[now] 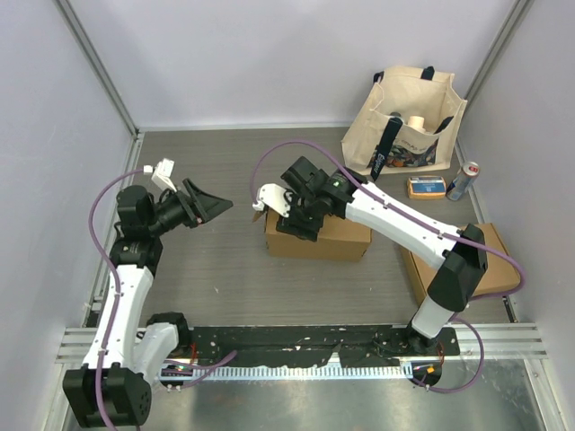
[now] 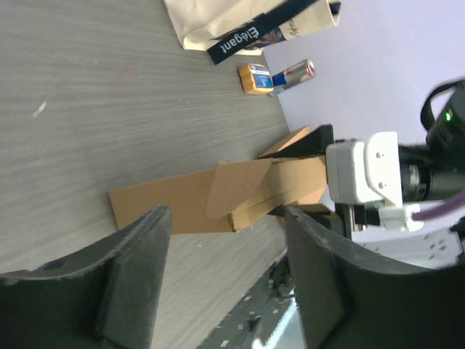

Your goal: Fold the paper box

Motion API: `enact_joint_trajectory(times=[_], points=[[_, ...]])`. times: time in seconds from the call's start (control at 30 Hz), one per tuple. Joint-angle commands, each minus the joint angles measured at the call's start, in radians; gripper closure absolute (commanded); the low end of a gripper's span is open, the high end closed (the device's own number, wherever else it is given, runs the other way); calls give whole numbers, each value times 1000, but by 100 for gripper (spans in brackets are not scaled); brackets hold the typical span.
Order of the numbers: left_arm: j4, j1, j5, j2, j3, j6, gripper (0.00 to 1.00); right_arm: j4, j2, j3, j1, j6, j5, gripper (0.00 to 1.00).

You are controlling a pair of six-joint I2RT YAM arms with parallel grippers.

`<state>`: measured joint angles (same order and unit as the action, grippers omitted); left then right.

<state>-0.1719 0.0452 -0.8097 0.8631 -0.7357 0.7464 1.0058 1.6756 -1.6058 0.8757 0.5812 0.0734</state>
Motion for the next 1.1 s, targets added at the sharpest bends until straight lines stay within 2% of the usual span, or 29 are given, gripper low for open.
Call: enact_joint_trajectory(times=[0.0,0.07,0.1,0.17,0.23,0.27,0.43,0.53,0.6,0.73,0.83,0.97,1.07], points=[[216,-69,-45,10,16,-42,52,-47,13,23,-6,-83,85,62],[219,-102,-5,17,21,-67,51,-84,15,49,-4,-90,107,62],[224,-146,6,20,21,-76,44,-87,15,52,-4,-96,109,62],[210,-217,41,39,9,-117,37,-101,13,64,-6,-98,98,62],[175,-257,66,54,-33,-153,39,-108,6,75,-9,-95,89,62],[110,-292,126,63,-45,-180,45,-116,-2,76,-12,-96,98,62],[-21,-364,282,96,-105,-314,51,-142,-22,81,-27,-96,144,62],[-43,-393,369,99,-117,-335,51,-144,-27,90,-29,-96,151,62],[-61,-415,417,105,-136,-349,45,-145,-31,96,-30,-93,154,62],[-75,-438,429,145,-171,-369,40,-156,-45,112,-37,-89,157,62],[-109,-462,426,214,-217,-392,42,-165,-53,113,-38,-87,161,63],[-133,-478,457,263,-246,-386,56,-180,-53,118,-38,-84,157,63],[-129,-481,448,270,-252,-380,57,-179,-54,122,-38,-83,160,64]])
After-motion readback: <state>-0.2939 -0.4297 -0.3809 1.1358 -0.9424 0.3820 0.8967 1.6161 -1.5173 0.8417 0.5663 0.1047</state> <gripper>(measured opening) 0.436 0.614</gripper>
